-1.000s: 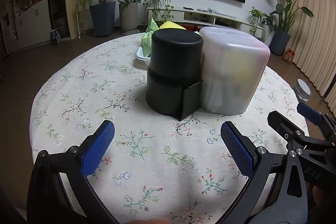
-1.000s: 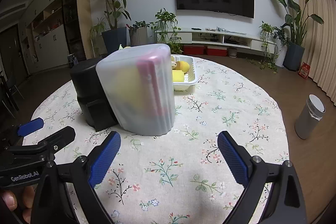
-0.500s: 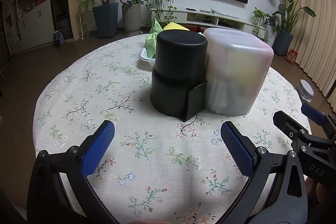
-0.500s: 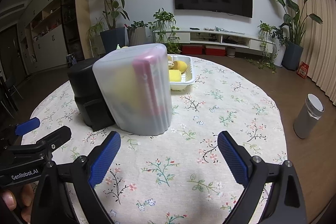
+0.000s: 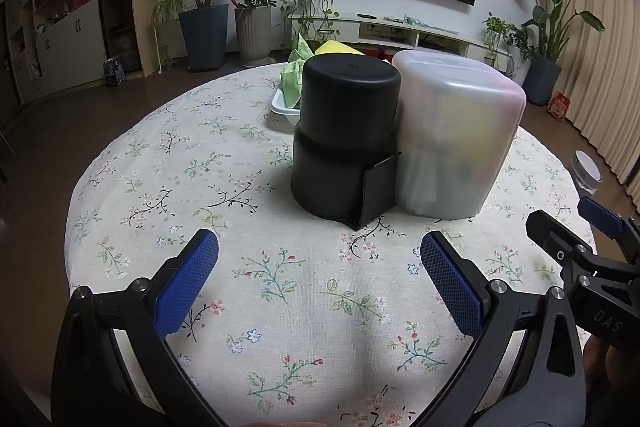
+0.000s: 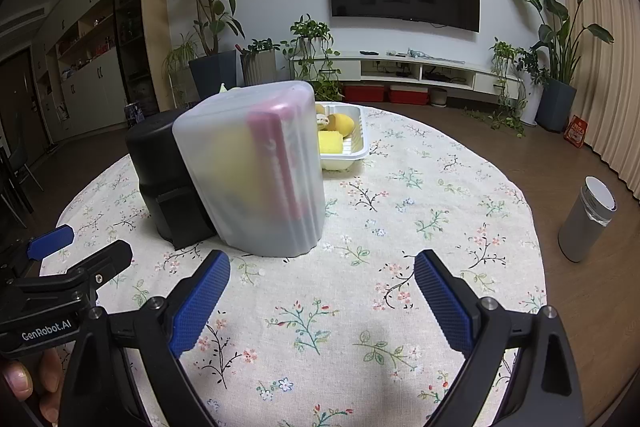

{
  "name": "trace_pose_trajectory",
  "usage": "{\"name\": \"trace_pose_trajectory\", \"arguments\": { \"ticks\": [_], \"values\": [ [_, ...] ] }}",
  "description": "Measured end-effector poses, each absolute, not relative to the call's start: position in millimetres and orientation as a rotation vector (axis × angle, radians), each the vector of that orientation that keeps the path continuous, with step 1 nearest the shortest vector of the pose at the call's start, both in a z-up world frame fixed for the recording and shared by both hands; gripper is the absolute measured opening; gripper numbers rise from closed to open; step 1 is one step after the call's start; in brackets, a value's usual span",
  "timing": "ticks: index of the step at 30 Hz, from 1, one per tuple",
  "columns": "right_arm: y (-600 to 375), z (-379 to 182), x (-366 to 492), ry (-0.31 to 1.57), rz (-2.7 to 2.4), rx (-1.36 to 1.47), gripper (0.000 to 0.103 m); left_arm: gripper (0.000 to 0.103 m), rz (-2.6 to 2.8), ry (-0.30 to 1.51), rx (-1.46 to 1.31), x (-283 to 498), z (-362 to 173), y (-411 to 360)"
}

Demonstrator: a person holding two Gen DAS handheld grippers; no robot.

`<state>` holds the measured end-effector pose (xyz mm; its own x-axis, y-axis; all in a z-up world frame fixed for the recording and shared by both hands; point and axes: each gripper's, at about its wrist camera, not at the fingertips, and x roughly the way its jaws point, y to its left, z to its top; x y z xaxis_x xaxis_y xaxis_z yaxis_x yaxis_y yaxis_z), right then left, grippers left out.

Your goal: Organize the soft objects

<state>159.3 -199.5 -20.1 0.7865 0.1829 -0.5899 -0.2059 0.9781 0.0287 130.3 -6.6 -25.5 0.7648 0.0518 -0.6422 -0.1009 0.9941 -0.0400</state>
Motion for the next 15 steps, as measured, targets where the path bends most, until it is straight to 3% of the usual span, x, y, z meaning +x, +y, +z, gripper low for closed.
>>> {"name": "trace_pose_trajectory", "arguments": {
  "ticks": [15],
  "values": [
    [-199.0,-21.3,158.9,0.634,0.209,-0.038,0.096,0.103,0.08,0.698,-0.08,130.8,-28.1,-5.4]
  ]
}}
